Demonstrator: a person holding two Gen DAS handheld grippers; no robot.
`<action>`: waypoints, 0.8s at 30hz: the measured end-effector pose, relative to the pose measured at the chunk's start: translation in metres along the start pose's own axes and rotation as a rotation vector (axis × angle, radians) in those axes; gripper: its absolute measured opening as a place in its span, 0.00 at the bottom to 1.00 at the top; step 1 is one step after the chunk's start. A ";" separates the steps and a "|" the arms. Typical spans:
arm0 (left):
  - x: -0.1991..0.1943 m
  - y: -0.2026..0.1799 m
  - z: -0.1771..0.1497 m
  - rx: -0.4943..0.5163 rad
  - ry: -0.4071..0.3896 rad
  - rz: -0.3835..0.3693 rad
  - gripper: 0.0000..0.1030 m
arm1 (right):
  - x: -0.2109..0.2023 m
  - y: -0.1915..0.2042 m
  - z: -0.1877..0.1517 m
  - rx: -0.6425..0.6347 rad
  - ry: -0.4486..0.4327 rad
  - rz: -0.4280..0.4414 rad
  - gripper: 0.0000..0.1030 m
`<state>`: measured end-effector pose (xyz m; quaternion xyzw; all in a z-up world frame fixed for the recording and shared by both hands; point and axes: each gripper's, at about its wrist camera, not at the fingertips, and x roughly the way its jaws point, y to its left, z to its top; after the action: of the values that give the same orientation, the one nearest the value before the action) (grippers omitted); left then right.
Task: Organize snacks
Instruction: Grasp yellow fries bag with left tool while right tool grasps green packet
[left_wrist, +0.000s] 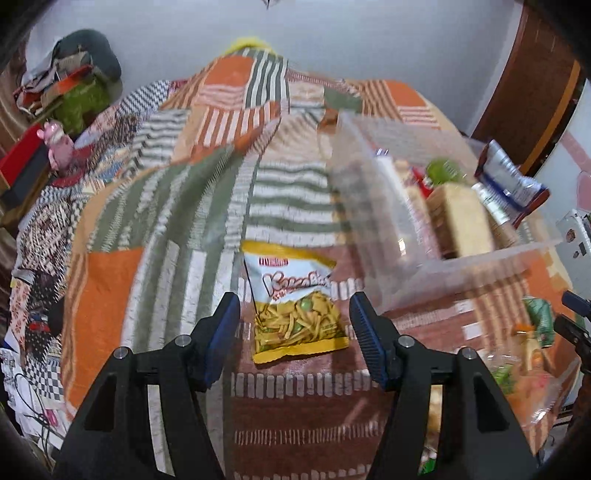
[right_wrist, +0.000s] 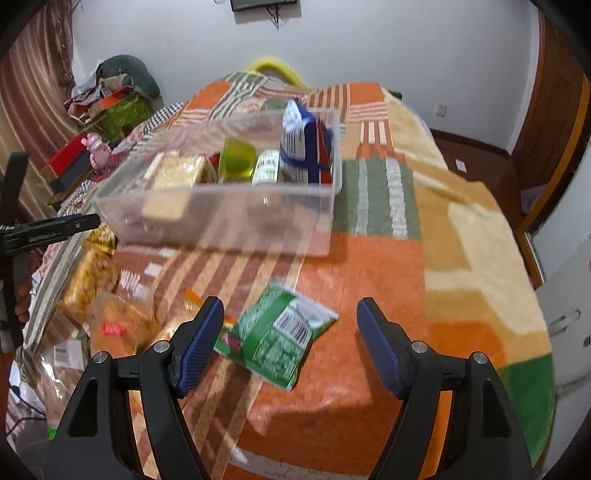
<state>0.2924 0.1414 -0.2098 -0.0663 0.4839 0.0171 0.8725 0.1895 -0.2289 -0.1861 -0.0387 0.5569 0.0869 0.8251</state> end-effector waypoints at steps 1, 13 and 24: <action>0.005 0.001 -0.001 -0.002 0.008 -0.002 0.60 | 0.002 0.001 -0.002 0.002 0.010 0.004 0.70; 0.034 0.010 0.003 -0.018 0.017 0.001 0.61 | 0.017 0.005 -0.009 0.022 0.038 0.001 0.68; 0.037 0.006 -0.002 0.028 -0.021 0.058 0.48 | 0.016 0.007 -0.007 0.009 0.027 -0.006 0.35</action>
<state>0.3100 0.1461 -0.2426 -0.0400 0.4765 0.0363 0.8775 0.1872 -0.2215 -0.2036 -0.0380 0.5682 0.0815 0.8180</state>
